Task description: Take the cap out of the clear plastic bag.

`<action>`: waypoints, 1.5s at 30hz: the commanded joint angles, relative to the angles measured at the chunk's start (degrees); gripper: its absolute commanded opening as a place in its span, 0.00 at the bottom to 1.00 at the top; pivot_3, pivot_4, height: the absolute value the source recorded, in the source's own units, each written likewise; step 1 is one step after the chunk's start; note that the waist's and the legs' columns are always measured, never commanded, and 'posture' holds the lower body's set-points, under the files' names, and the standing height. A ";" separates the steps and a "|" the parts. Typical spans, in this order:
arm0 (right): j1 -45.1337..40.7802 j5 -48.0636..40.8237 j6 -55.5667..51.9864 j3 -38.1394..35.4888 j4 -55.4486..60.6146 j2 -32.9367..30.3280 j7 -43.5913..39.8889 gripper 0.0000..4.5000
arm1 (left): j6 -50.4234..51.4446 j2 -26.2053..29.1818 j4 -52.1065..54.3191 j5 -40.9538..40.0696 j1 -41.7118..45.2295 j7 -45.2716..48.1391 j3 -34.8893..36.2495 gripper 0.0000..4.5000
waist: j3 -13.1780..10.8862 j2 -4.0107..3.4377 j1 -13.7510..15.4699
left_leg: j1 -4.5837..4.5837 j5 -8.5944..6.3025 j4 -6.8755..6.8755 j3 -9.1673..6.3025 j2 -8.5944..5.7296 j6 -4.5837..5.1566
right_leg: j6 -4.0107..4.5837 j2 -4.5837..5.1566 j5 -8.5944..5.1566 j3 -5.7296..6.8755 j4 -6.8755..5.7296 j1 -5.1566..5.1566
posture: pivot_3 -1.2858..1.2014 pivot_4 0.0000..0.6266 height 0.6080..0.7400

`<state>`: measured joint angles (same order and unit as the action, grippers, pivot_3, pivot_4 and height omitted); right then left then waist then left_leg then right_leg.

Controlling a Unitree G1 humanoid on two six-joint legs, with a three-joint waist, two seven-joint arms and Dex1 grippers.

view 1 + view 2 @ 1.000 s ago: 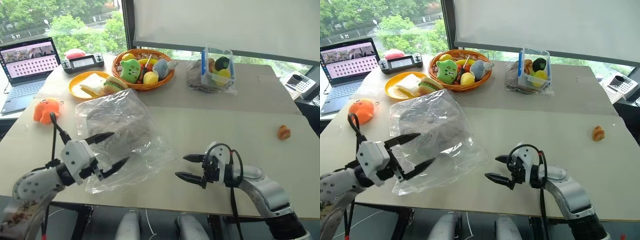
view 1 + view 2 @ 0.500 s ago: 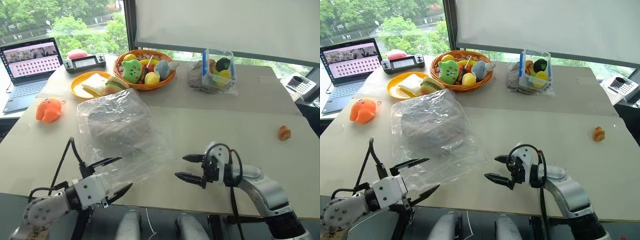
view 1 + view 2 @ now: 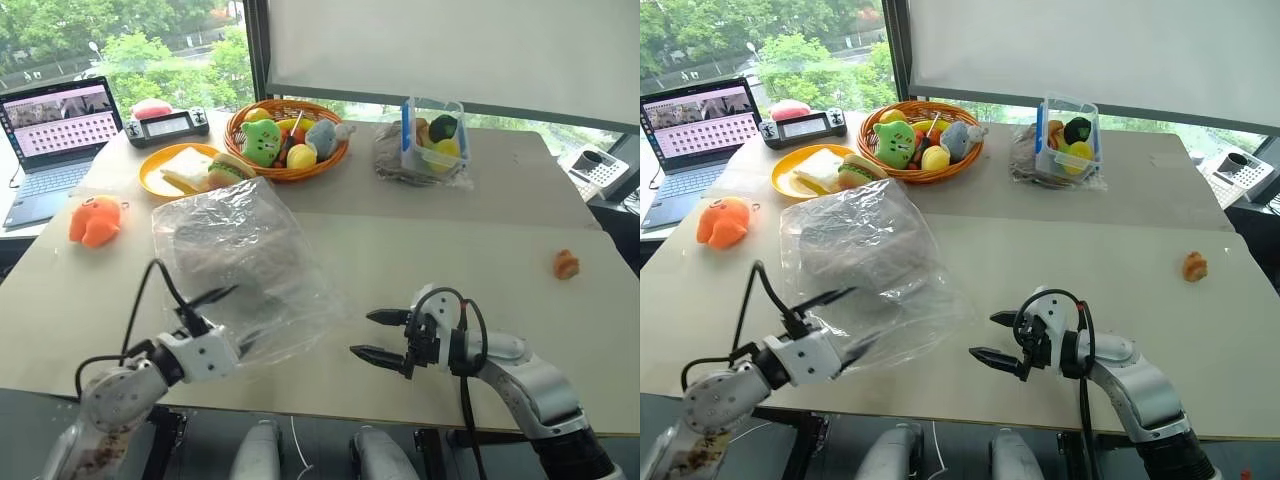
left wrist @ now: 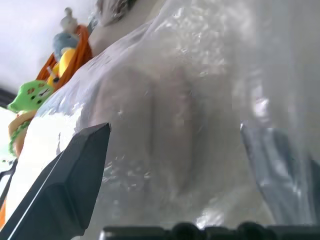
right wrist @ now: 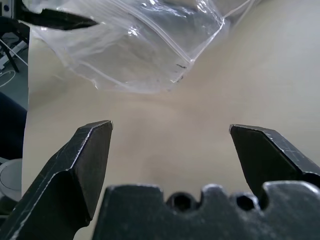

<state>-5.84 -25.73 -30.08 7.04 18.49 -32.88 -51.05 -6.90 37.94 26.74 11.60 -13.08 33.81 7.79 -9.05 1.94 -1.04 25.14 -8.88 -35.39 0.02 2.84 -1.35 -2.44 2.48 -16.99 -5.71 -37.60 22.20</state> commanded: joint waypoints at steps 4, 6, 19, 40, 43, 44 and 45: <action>0.21 -1.11 0.37 -1.67 2.73 0.07 0.90 1.00 | 4.86 -0.13 0.27 -2.31 3.99 0.45 0.19 0.75 | 0.00 0.00 0.00 | 0.00 0.00 -0.04 0.00 0.00 0.00 | 0.00 0.00 0.00 0.00 -0.04 -0.01 | 0.52 0.24 1.00; 0.20 -1.24 0.37 -1.66 2.91 0.28 1.20 1.00 | 6.26 -0.28 -0.22 -2.13 5.87 0.40 -0.33 0.60 | 0.00 0.00 0.15 | 0.00 0.00 -0.05 -0.02 0.00 0.00 | 0.00 -0.01 0.00 0.01 -0.07 -0.01 | 0.52 0.24 1.00; -4.41 -14.29 -6.25 -6.88 12.57 2.69 3.88 1.00 | 27.68 -3.33 -1.19 -16.04 20.53 4.30 -1.19 0.01 | -0.01 0.01 0.01 | 0.01 0.00 -0.43 -0.16 0.00 0.00 | -0.12 -0.10 -0.08 0.06 -0.47 -0.05 | 0.52 0.24 1.00; -23.49 16.95 19.14 18.38 -18.01 13.15 14.59 1.00 | 40.32 -4.15 -0.79 -23.39 32.67 3.63 -6.11 0.01 | 0.00 0.04 -0.27 | 0.06 0.01 -0.48 -0.26 -0.02 -0.01 | -0.07 -0.15 -0.05 0.10 -0.49 0.02 | 0.52 0.24 1.00; -25.23 24.73 28.64 19.70 -24.27 14.65 18.35 1.00 | 40.42 -4.33 -0.92 -23.62 32.65 3.32 -6.02 0.01 | -0.01 0.04 -0.14 | 0.11 0.01 -0.45 -0.27 -0.02 -0.02 | -0.06 -0.14 -0.05 0.11 -0.48 0.06 | 0.52 0.24 1.00; -26.07 29.29 32.45 21.60 -26.90 14.69 20.14 1.00 | 40.29 -4.13 -0.85 -23.60 32.42 3.45 -6.14 0.01 | -0.01 0.04 -0.16 | 0.12 0.00 -0.44 -0.26 -0.02 -0.02 | -0.06 -0.14 -0.05 0.10 -0.48 0.08 | 0.52 0.24 1.00; -26.69 32.99 35.11 23.26 -28.97 14.61 21.16 1.00 | 40.09 -3.94 -0.77 -23.60 32.22 3.67 -6.28 0.01 | -0.01 0.04 -0.17 | 0.13 0.00 -0.44 -0.26 -0.02 -0.02 | -0.06 -0.14 -0.04 0.09 -0.48 0.08 | 0.52 0.24 1.00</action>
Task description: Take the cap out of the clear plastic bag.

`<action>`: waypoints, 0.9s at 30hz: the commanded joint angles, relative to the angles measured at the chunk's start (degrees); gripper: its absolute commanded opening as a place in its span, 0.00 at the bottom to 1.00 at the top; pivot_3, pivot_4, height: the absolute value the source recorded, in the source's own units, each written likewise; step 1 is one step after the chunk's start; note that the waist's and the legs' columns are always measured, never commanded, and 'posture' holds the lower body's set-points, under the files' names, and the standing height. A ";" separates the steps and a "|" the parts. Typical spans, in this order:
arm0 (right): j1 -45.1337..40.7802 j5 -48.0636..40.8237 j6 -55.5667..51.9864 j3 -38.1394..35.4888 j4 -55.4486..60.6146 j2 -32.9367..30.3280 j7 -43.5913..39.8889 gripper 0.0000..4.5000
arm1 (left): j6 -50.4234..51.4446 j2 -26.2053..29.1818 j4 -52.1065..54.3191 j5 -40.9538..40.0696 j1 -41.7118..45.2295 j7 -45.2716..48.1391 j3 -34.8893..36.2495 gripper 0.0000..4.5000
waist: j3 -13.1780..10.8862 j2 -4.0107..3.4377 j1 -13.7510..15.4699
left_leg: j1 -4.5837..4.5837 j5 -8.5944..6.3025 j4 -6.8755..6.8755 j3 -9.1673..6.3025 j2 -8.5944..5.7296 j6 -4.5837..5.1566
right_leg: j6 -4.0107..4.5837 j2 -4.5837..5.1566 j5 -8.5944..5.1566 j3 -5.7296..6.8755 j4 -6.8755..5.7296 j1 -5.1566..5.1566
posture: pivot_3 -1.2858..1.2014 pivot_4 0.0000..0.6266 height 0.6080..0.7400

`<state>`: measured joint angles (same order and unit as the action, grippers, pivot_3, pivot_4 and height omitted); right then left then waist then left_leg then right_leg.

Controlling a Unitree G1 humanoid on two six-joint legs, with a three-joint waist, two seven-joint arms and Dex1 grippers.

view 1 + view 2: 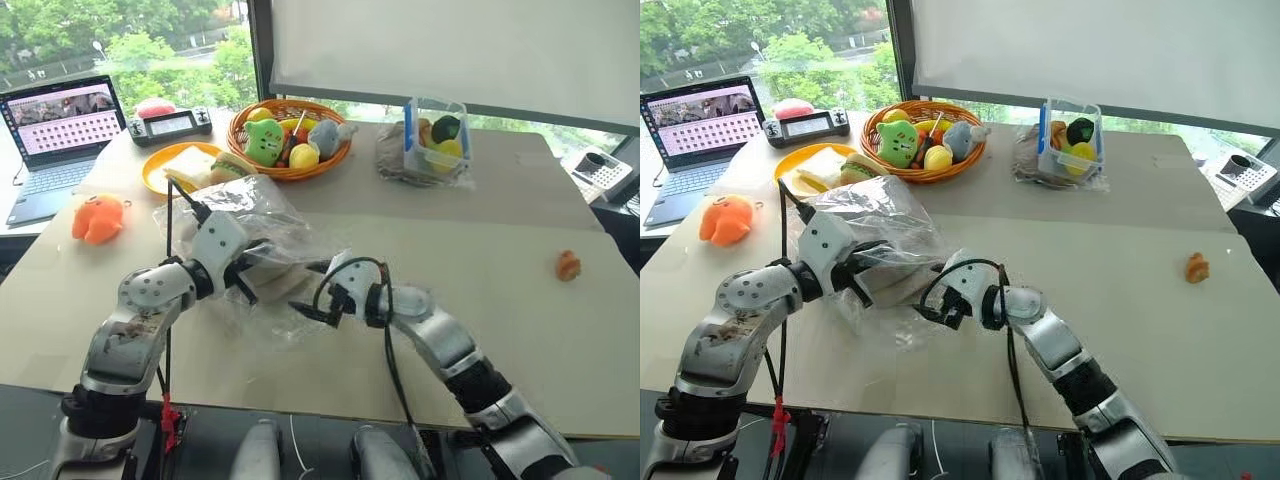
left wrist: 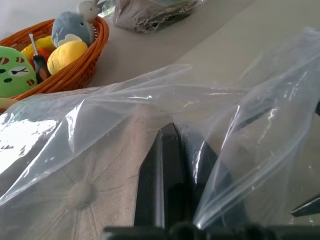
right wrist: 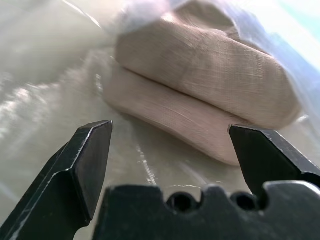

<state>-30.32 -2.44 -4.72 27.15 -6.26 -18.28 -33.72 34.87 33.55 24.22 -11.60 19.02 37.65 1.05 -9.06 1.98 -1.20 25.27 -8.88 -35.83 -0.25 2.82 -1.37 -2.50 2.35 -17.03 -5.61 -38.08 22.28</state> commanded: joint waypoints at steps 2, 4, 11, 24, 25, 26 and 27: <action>-3.43 15.84 13.91 5.62 -7.61 0.14 6.32 1.00 | -1.44 0.45 1.73 -0.68 0.03 -0.08 0.51 0.01 | 0.00 0.00 -0.14 | -0.01 0.00 -0.02 0.00 0.00 0.00 | 0.01 0.00 0.01 0.00 -0.01 -0.02 | 0.52 0.24 1.00; -4.71 20.58 16.46 6.83 -10.45 1.01 9.61 1.00 | -1.40 0.41 1.49 -0.78 0.27 0.00 0.44 0.01 | 0.00 0.00 -0.34 | -0.03 0.01 -0.03 0.00 0.00 -0.01 | 0.02 0.00 0.01 0.00 -0.03 -0.02 | 0.52 0.24 1.00; -7.81 28.47 16.52 7.58 -17.58 6.78 15.74 1.00 | -1.77 0.32 1.18 -0.85 0.37 0.30 0.02 0.01 | 0.00 0.00 -1.26 | -0.09 0.03 -0.03 -0.04 0.01 -0.04 | 0.04 0.00 0.02 0.01 -0.13 -0.06 | 0.52 0.24 1.00; -2.89 28.56 18.61 4.13 -10.36 6.03 14.52 0.24 | -4.92 0.87 -0.40 1.26 -0.16 -0.05 -1.14 0.00 | 0.01 -0.01 -1.27 | -0.09 0.03 -0.01 -0.07 0.00 -0.04 | 0.04 0.00 0.03 0.02 -0.15 -0.07 | 0.52 0.24 1.00; -2.18 28.86 18.82 3.84 -9.16 5.44 14.68 0.17 | -5.24 0.96 -0.60 1.61 -0.22 -0.16 -1.36 0.00 | 0.01 -0.01 -1.27 | -0.09 0.03 -0.01 -0.07 0.00 -0.04 | 0.04 0.00 0.02 0.02 -0.15 -0.07 | 0.52 0.24 1.00; -1.48 29.14 19.09 3.58 -7.97 4.87 14.77 0.09 | -5.54 0.99 -0.80 1.80 -0.29 -0.24 -1.51 0.00 | 0.01 -0.01 -1.26 | -0.09 0.03 -0.02 -0.07 0.00 -0.04 | 0.04 0.00 0.02 0.02 -0.14 -0.08 | 0.52 0.24 1.00; -0.39 28.96 19.03 3.04 -6.22 4.36 14.69 0.02 | -5.90 1.01 -0.97 1.94 -0.40 -0.23 -1.64 0.00 | 0.01 -0.01 -1.26 | -0.09 0.03 -0.02 -0.07 0.00 -0.04 | 0.04 0.00 0.02 0.02 -0.14 -0.08 | 0.52 0.24 1.00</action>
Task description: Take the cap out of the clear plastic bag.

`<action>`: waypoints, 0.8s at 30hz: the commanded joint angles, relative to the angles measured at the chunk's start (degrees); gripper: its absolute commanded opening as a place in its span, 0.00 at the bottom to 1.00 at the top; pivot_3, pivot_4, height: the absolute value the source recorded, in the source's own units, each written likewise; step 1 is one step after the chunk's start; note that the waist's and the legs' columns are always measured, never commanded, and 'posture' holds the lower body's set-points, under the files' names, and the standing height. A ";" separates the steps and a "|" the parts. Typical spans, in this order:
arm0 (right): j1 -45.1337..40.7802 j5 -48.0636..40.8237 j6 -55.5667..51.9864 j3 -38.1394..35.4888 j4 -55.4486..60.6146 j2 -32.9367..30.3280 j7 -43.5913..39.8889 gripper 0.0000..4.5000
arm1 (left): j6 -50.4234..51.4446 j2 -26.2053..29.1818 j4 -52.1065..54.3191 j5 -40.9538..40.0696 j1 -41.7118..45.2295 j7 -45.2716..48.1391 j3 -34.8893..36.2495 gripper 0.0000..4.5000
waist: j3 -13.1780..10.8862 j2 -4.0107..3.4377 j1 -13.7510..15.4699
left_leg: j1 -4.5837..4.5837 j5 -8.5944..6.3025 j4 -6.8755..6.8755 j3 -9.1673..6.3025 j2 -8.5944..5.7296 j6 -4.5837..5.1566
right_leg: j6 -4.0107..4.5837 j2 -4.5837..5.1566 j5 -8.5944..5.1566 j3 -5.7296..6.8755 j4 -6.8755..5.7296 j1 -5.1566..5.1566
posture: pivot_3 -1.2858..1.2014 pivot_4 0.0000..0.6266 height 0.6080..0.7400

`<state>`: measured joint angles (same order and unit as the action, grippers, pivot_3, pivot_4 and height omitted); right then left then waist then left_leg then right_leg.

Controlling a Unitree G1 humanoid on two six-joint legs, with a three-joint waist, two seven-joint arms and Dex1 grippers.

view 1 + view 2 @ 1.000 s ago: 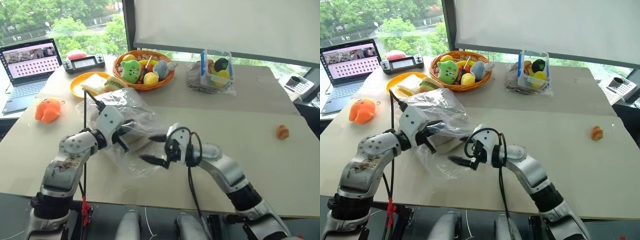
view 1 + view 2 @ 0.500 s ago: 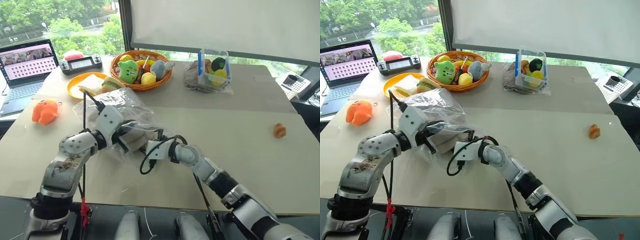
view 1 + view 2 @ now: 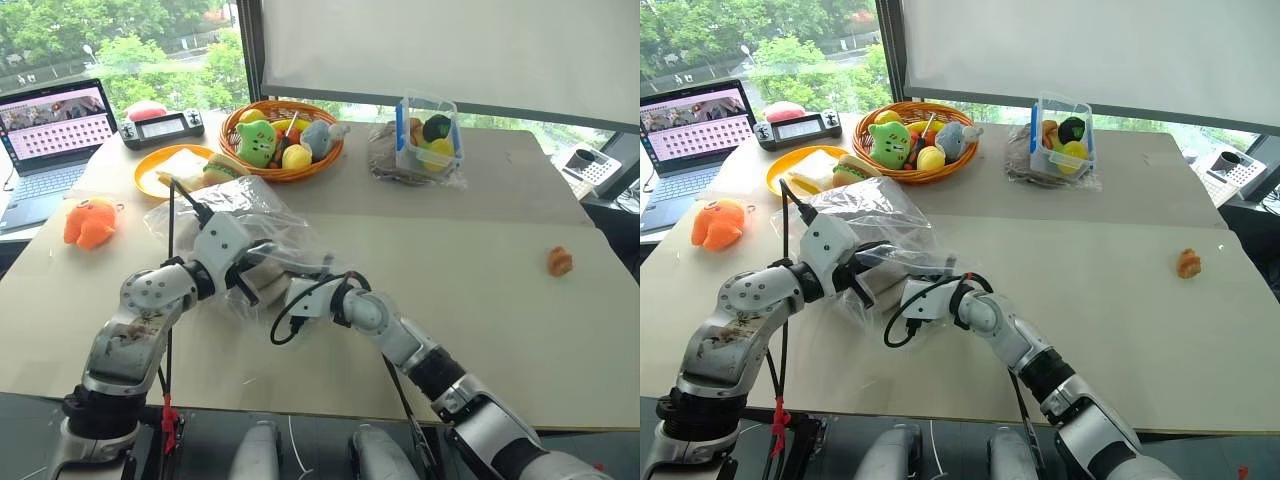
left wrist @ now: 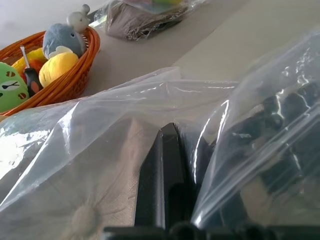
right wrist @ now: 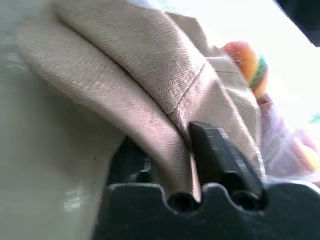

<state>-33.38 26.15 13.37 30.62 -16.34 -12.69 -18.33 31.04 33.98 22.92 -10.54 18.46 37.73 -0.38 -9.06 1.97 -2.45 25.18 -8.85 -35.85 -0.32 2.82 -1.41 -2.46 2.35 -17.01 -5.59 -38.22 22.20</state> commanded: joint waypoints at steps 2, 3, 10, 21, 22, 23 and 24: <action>4.51 -0.03 0.61 -1.17 6.95 -1.90 -1.08 0.01 | -2.61 0.73 0.38 1.08 -0.16 -0.10 -0.48 0.00 | 0.00 0.00 -0.01 | 0.00 0.00 0.00 0.00 0.00 0.00 | 0.00 0.00 0.00 0.00 0.00 0.00 | 0.52 0.24 1.00; 5.20 -0.07 0.45 -1.41 8.09 -2.11 -1.32 0.01 | -2.75 0.75 0.41 1.12 -0.28 -0.07 -0.55 0.00 | 0.00 0.00 -0.01 | 0.00 0.00 0.01 0.00 0.00 0.00 | 0.00 0.00 0.00 0.00 0.00 0.00 | 0.52 0.24 1.00; 13.40 -1.72 -6.36 -3.17 17.04 -3.53 -5.72 0.01 | -3.16 0.85 0.53 1.84 -0.53 -0.17 -1.01 0.00 | 0.00 0.00 0.08 | 0.00 0.00 0.01 0.01 0.00 0.00 | 0.00 0.00 -0.01 -0.01 0.02 -0.02 | 0.52 0.24 1.00; 14.23 17.00 -0.82 1.60 11.51 -7.99 7.97 0.01 | -3.57 1.15 -0.39 1.64 -0.40 0.70 -1.63 0.00 | 0.02 0.02 0.43 | -0.10 0.00 -0.02 0.02 -0.02 0.00 | -0.01 0.00 -0.01 0.00 0.02 -0.09 | 0.52 0.24 1.00; 14.54 18.55 -0.44 1.55 11.84 -8.70 9.26 0.01 | -3.64 1.17 -0.47 1.67 -0.43 0.75 -1.65 0.00 | 0.02 0.02 0.52 | -0.10 0.00 -0.02 0.02 -0.02 -0.01 | -0.01 0.01 -0.01 0.00 0.03 -0.09 | 0.52 0.24 1.00; 14.70 19.60 -0.21 1.54 12.00 -9.13 10.14 0.01 | -3.69 1.18 -0.52 1.68 -0.46 0.78 -1.65 0.00 | 0.02 0.02 0.65 | -0.10 0.00 -0.02 0.02 -0.03 0.00 | -0.01 0.01 -0.01 0.00 0.04 -0.09 | 0.52 0.24 1.00; 15.25 21.24 -0.58 1.26 12.55 -9.89 11.45 0.01 | -3.66 1.10 -0.46 1.64 -0.57 0.77 -1.72 0.00 | 0.02 0.02 0.74 | -0.10 0.00 -0.02 0.02 -0.04 0.00 | -0.01 0.03 -0.02 -0.01 0.04 -0.09 | 0.52 0.24 1.00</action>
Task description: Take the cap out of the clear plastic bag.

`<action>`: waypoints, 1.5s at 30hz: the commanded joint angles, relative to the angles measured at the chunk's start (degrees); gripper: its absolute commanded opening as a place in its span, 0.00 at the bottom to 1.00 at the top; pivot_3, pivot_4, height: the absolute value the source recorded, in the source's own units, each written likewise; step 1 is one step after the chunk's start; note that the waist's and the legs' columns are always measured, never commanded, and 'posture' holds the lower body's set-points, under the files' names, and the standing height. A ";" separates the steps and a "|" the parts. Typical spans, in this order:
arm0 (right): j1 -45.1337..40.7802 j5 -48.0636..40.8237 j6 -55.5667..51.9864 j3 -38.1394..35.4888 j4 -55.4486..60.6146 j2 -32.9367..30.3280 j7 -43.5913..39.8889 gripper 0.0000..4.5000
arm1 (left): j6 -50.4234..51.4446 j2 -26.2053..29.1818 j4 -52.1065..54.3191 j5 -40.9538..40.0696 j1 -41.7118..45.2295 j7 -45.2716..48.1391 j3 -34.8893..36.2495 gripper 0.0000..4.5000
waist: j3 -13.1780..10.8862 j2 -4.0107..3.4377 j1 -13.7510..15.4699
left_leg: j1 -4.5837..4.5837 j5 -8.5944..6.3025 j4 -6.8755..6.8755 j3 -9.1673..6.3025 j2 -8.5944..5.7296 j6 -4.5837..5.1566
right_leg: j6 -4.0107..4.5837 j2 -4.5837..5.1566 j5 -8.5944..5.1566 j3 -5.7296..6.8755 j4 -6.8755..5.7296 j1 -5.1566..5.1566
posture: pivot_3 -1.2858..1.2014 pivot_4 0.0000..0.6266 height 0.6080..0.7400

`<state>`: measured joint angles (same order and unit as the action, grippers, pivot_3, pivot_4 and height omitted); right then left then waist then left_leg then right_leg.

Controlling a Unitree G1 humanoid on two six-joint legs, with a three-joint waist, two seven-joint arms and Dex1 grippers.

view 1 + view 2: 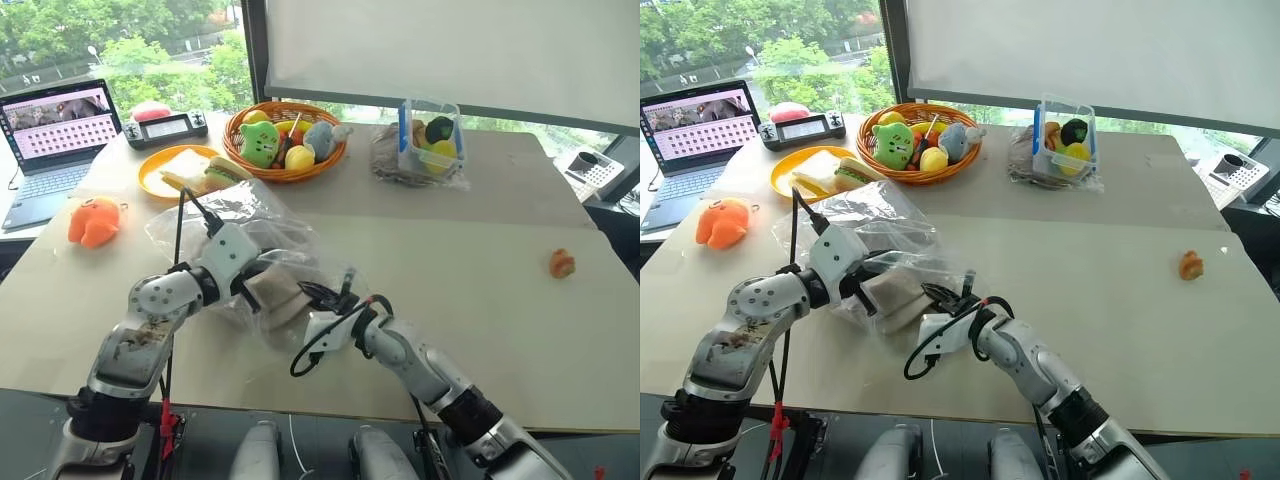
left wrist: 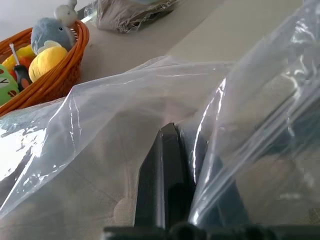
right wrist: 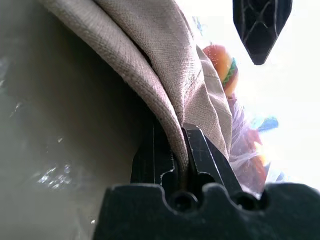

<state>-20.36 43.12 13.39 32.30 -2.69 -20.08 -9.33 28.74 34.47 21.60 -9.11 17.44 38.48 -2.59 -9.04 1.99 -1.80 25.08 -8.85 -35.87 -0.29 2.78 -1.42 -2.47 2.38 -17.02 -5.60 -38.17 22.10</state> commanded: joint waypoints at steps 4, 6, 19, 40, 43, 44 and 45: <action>3.93 8.15 -2.12 -0.23 -0.73 -3.61 4.88 0.01 | -1.34 0.31 1.04 0.12 0.17 0.00 0.13 0.00 | 0.02 0.01 0.56 | 0.00 0.00 0.00 0.00 0.00 0.00 | 0.00 0.00 0.00 0.00 0.01 -0.01 | 0.52 0.24 1.00; 4.54 8.91 -2.68 -0.05 -1.15 -3.15 5.66 0.01 | -1.35 0.21 1.00 0.17 0.19 -0.04 -0.07 0.00 | 0.04 0.04 0.69 | -0.01 0.00 -0.01 0.00 0.00 0.00 | 0.00 0.00 0.00 0.00 0.01 -0.03 | 0.52 0.24 1.00; 10.89 7.62 6.99 -3.81 7.43 -7.09 18.66 0.01 | -1.27 0.51 1.24 0.14 -0.60 -0.09 0.11 0.00 | 0.15 0.20 1.06 | -0.71 -0.01 0.08 0.00 -0.06 -0.02 | -0.01 0.12 -0.18 0.05 0.16 -0.82 | 0.52 0.24 1.00; 18.09 -114.81 -38.04 -45.63 42.36 -24.64 -26.45 0.01 | -9.00 1.61 -1.41 2.55 -2.41 1.34 -1.82 0.00 | -0.11 0.34 0.39 | -0.61 -0.05 0.18 -0.04 0.04 0.02 | 0.01 0.12 -0.22 0.08 0.30 -0.85 | 0.52 0.24 1.00; 15.34 -125.75 -38.78 -52.02 38.79 -24.08 -22.03 0.01 | -16.30 3.00 -3.27 4.89 -4.51 3.01 -3.13 0.00 | -0.14 0.34 0.21 | -0.60 -0.05 0.19 0.03 0.04 0.02 | 0.03 0.12 -0.22 0.01 0.32 -0.82 | 0.52 0.24 1.00; 13.82 -127.57 -38.31 -53.83 37.32 -23.43 -20.18 0.01 | -19.47 3.61 -4.19 5.85 -5.43 3.63 -3.58 0.00 | -0.14 0.34 0.01 | -0.60 -0.05 0.18 0.04 0.05 0.02 | 0.03 0.12 -0.22 0.01 0.32 -0.83 | 0.52 0.24 1.00; 10.03 -126.74 -35.55 -55.40 35.10 -21.16 -16.81 0.01 | -24.92 4.50 -5.81 7.14 -6.56 4.67 -4.36 0.00 | -0.14 0.33 -0.20 | -0.62 -0.05 0.18 0.05 0.06 0.02 | 0.03 0.12 -0.22 0.00 0.35 -0.84 | 0.52 0.24 1.00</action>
<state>-5.12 -79.86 -26.51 -17.06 35.31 -43.86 -31.52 13.27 37.46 17.65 -4.56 12.64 41.18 -5.60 -9.18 2.32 -2.01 24.45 -8.90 -35.68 -0.20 2.84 -1.39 -2.44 2.50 -17.24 -5.63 -37.76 21.27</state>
